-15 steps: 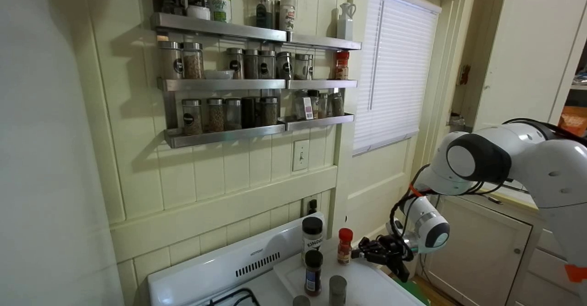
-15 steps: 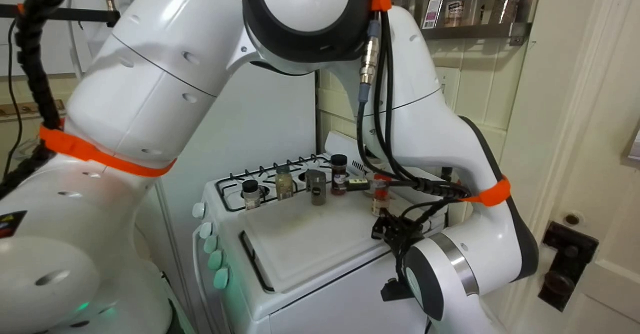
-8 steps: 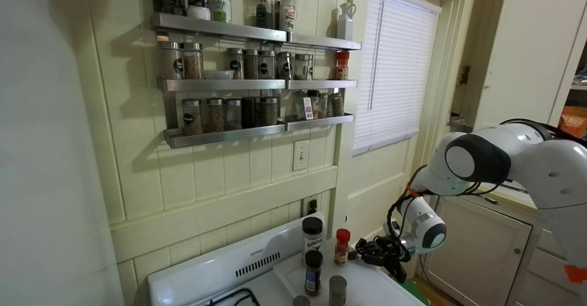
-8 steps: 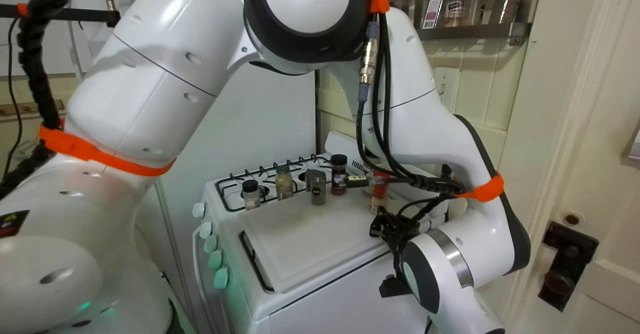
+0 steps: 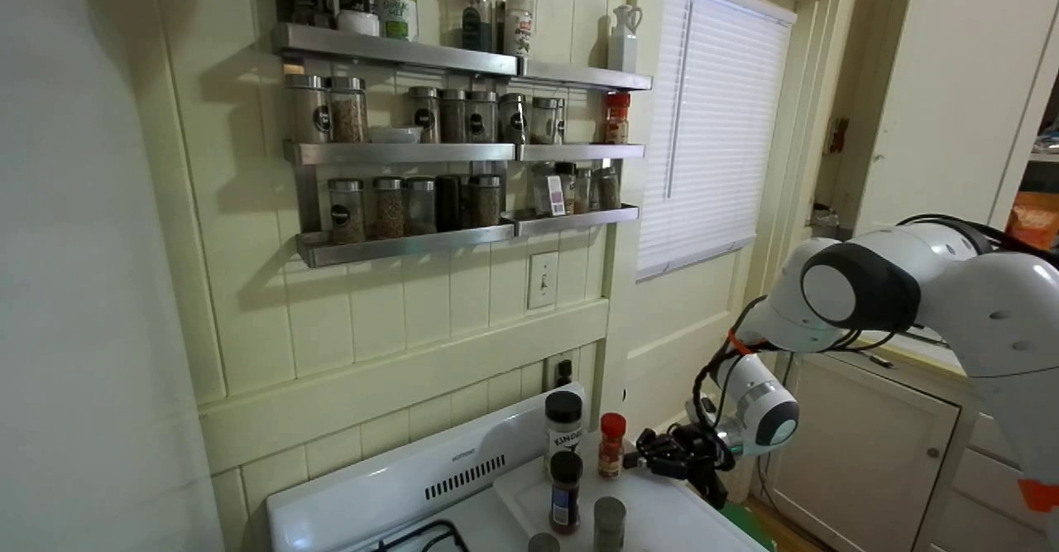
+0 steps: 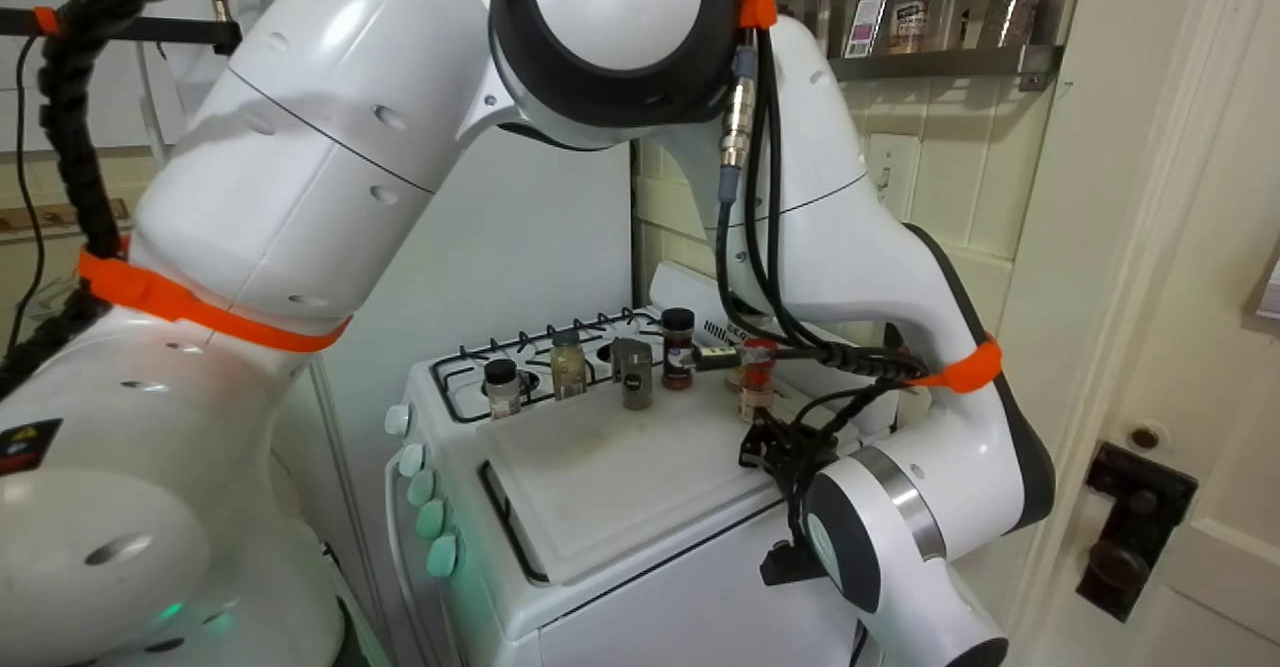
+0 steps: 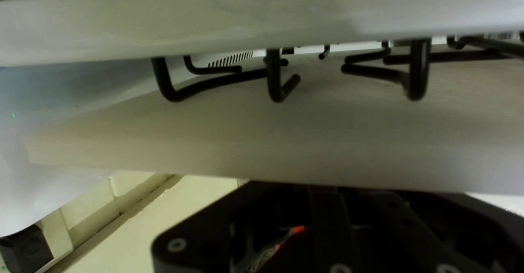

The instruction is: Put the bottle upright

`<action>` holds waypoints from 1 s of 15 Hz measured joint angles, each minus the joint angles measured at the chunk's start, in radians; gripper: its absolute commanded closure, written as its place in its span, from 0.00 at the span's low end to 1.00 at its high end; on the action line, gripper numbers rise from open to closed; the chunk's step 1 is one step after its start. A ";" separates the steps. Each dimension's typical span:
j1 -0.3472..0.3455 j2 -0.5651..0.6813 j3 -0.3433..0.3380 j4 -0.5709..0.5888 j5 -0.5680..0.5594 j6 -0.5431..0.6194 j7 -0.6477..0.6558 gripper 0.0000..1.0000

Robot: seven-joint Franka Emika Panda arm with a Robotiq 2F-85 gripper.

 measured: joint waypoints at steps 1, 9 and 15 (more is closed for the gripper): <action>0.001 0.000 0.001 0.001 0.000 0.001 0.000 1.00; -0.001 0.005 -0.005 -0.004 0.000 0.008 0.000 1.00; -0.008 -0.002 -0.023 -0.021 -0.002 0.008 0.000 1.00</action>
